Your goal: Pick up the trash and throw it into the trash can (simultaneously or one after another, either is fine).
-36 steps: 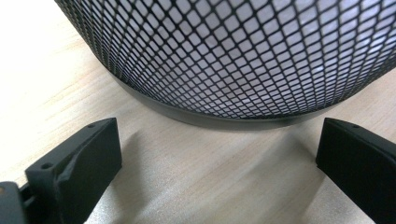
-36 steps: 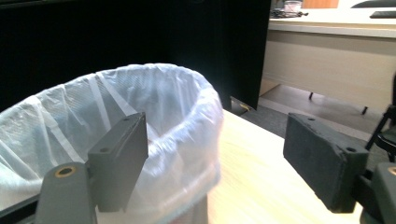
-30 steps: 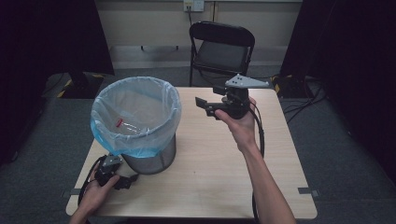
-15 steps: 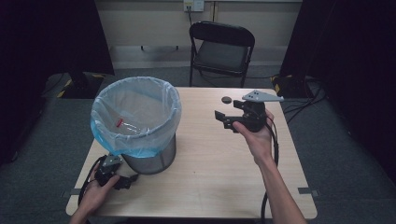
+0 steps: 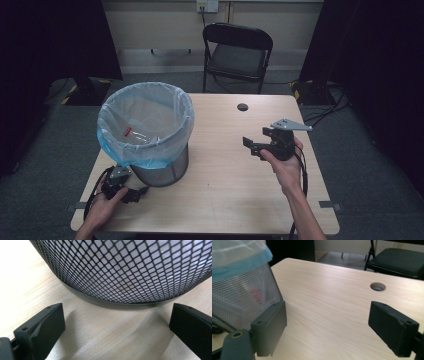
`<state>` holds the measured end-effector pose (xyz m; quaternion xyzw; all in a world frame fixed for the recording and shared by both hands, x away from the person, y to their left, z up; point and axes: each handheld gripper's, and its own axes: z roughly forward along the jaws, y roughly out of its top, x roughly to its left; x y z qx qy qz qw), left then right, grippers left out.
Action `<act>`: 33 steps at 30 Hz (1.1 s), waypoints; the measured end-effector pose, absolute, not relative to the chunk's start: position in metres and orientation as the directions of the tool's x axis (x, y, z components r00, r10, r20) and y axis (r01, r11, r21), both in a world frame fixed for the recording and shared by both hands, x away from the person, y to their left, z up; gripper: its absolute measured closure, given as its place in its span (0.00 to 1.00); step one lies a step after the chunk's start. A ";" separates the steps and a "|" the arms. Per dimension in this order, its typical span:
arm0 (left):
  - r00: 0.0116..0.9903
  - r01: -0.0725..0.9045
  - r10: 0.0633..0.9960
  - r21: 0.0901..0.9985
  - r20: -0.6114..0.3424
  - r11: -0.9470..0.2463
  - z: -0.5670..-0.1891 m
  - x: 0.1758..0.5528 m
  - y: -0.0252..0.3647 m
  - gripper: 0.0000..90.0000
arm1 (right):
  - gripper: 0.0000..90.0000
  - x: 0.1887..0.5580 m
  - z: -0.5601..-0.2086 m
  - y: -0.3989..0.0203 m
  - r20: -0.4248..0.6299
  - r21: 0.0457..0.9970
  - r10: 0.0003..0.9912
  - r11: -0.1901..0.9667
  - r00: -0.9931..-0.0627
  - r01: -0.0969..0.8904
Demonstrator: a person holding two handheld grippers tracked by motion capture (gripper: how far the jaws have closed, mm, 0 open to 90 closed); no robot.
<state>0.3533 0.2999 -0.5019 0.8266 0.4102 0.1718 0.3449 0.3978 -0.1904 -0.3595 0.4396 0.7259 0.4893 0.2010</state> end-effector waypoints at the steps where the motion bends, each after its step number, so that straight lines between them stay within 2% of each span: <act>1: 0.604 0.560 0.797 0.711 0.001 -0.426 -0.502 0.353 0.300 0.00 | 0.17 0.397 -0.362 -0.191 0.130 0.885 0.842 0.139 -0.523 0.444; 13: 0.604 0.560 0.797 0.711 0.001 -0.426 -0.502 0.353 0.300 0.00 | 0.17 0.381 -0.407 -0.208 0.101 0.845 0.890 0.159 -0.445 0.510; 33: 0.604 0.560 0.797 0.711 0.000 -0.425 -0.502 0.353 0.300 0.00 | 0.17 0.359 -0.462 -0.239 0.077 0.756 0.913 0.209 -0.401 0.621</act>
